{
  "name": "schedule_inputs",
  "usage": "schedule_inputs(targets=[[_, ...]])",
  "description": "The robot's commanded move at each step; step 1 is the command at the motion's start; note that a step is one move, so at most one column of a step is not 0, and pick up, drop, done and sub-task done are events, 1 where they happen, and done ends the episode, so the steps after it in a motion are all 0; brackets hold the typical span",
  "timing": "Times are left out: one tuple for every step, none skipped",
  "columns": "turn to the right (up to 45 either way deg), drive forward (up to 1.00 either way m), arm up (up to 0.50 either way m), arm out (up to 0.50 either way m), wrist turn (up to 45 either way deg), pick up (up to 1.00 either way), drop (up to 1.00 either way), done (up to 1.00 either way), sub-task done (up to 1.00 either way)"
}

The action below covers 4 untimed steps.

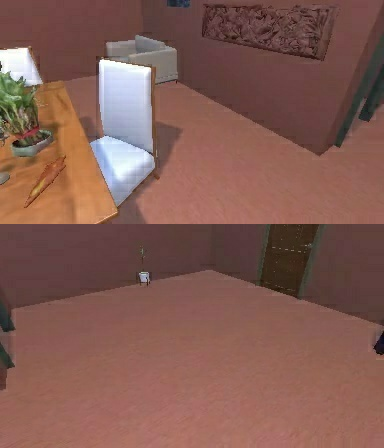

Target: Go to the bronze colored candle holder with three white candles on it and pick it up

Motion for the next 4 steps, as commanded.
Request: schedule_inputs(targets=[[0.0, 0.55, 0.0, 0.0, 0.0, 0.0, 0.0, 0.0, 0.0], [-30.0, 0.0, 0.0, 0.0, 0.0, 0.0, 0.0, 0.0, 0.0], [0.0, 0.2, 0.0, 0.0, 0.0, 0.0, 0.0, 0.0, 0.0], [-45.0, 0.0, 0.0, 0.0, 0.0, 0.0, 0.0, 0.0, 0.0]])
